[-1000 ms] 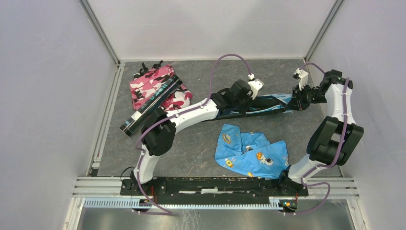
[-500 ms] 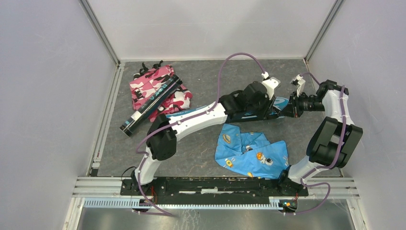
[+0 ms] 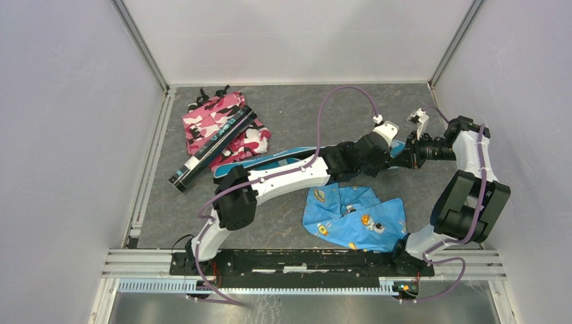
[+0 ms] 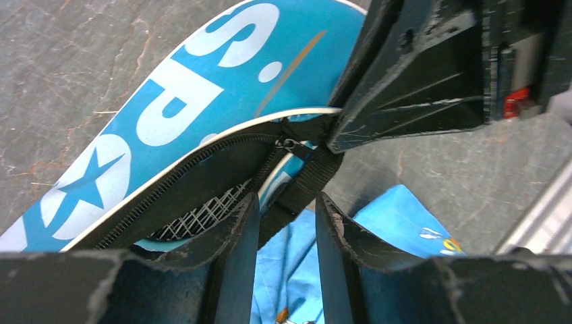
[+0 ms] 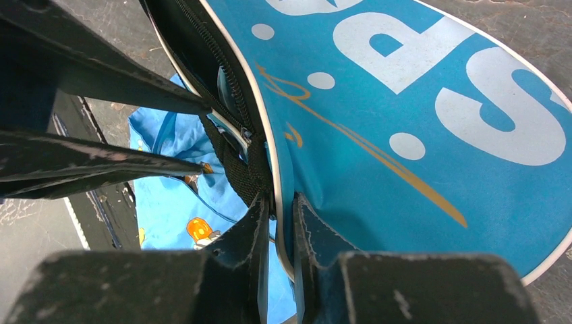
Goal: Pack up the badminton gear
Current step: Adjust the racket bag at the center of the board.
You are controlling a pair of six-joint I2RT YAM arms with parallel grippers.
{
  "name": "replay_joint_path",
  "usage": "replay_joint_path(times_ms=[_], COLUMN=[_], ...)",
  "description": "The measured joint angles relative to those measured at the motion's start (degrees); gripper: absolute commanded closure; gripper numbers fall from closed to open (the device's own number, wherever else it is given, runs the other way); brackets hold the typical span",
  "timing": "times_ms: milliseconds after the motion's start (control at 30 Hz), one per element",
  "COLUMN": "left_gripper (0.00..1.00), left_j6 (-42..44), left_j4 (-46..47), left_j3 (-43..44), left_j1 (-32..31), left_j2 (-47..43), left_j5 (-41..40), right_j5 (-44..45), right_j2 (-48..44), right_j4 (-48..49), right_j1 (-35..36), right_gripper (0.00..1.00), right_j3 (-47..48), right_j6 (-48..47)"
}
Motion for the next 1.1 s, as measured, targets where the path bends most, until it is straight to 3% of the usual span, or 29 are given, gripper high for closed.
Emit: replay_joint_path(times_ms=[167, 333, 433, 600, 867, 1100], left_gripper=[0.6, 0.85, 0.87, 0.78, 0.63, 0.38], left_j6=[2.4, 8.3, 13.6, 24.9, 40.3, 48.7], left_j4=[1.0, 4.7, 7.7, 8.3, 3.9, 3.8], left_j3=[0.0, -1.6, -4.7, -9.5, -10.1, -10.4], left_j1=[0.0, 0.0, 0.0, 0.0, 1.4, 5.0], left_j2=[1.2, 1.4, 1.2, -2.2, -5.8, -6.5], left_j5=[-1.8, -1.8, -0.4, 3.2, 5.9, 7.0], right_j5=[0.0, 1.2, 2.8, 5.1, 6.1, 6.4], right_j2=[-0.4, -1.0, -1.1, -1.1, -1.1, -1.5], right_j4=[0.0, -0.1, -0.2, -1.0, -1.0, -1.0], right_j1=[0.0, 0.0, 0.1, 0.4, 0.5, 0.5], right_gripper=[0.96, 0.93, 0.92, 0.92, 0.93, 0.94], right_j3=[0.0, 0.0, 0.0, 0.3, 1.5, 1.6], right_j6=[-0.8, -2.0, -3.1, -4.8, -6.0, -6.1])
